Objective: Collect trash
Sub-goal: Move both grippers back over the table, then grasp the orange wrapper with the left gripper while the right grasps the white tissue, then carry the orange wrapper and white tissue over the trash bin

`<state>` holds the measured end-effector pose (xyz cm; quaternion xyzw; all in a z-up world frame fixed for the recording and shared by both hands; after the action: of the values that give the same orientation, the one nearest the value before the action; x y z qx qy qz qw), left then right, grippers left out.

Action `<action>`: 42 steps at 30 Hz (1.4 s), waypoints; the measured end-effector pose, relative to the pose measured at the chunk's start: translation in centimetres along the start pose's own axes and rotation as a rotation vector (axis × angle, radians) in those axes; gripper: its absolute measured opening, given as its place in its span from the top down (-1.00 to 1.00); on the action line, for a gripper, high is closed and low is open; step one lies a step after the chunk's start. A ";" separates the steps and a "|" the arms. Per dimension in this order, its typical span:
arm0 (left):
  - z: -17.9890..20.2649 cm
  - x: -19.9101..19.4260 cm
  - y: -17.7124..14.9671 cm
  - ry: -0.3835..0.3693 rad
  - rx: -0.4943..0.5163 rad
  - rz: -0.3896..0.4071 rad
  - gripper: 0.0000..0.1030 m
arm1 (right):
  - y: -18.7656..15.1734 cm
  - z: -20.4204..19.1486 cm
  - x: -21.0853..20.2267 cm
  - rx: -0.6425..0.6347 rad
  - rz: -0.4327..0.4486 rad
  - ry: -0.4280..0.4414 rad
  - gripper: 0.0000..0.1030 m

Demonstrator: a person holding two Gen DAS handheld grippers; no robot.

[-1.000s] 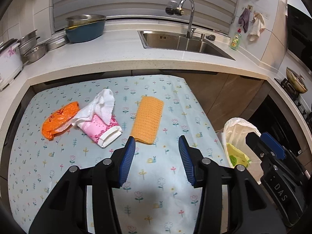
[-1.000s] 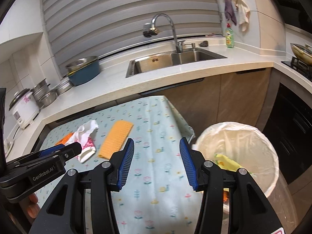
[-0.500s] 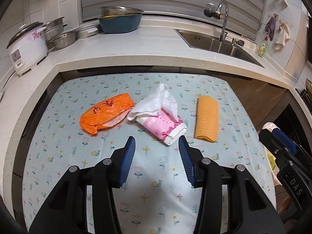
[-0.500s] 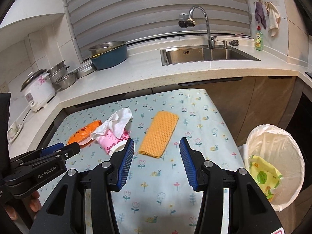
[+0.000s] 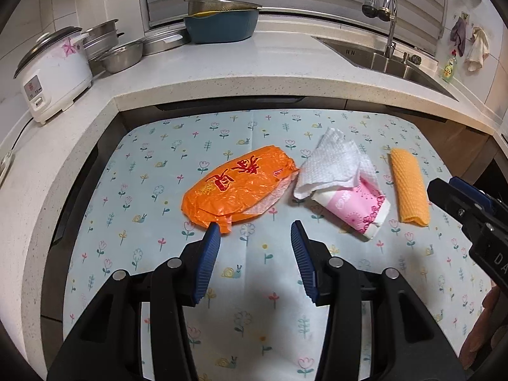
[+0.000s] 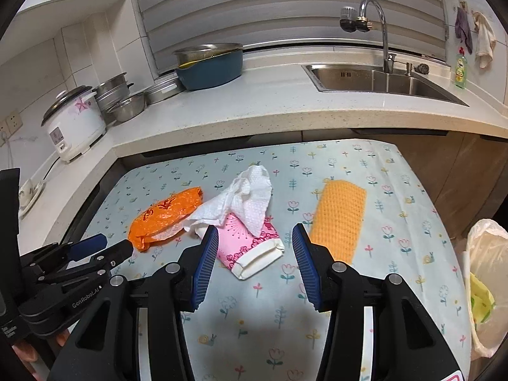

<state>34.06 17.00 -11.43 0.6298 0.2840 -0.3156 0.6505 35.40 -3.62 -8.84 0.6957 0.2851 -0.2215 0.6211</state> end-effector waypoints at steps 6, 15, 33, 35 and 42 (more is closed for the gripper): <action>-2.0 3.1 0.6 -0.010 0.028 -0.015 -0.03 | 1.1 -1.9 4.1 -0.008 -0.030 0.022 0.08; -1.5 6.5 1.7 -0.040 0.100 -0.007 -0.34 | 1.6 -3.1 9.6 -0.013 -0.081 0.023 0.08; 1.3 4.5 0.9 -0.126 0.051 -0.034 0.88 | 0.8 -2.0 7.1 -0.027 -0.055 0.009 0.91; 1.8 3.5 1.1 -0.132 0.037 -0.024 0.91 | 1.2 -1.4 5.8 -0.021 -0.036 0.003 0.91; 4.5 -0.8 2.3 -0.158 0.027 0.028 0.91 | 3.1 1.9 0.2 0.016 0.048 -0.030 0.91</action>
<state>35.19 12.55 -9.11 0.6156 0.2183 -0.3590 0.6667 37.71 -5.67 -6.94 0.7037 0.2574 -0.2191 0.6249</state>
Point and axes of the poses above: each gripper's, at about its wrist camera, not at the fingertips, and x roughly the way its jaws point, z to its right, y to its top, the point moved 8 cm from there along x, roughly the way its jaws point, and after that the axes turned 5 degrees about -x, right-handed, at the moved point
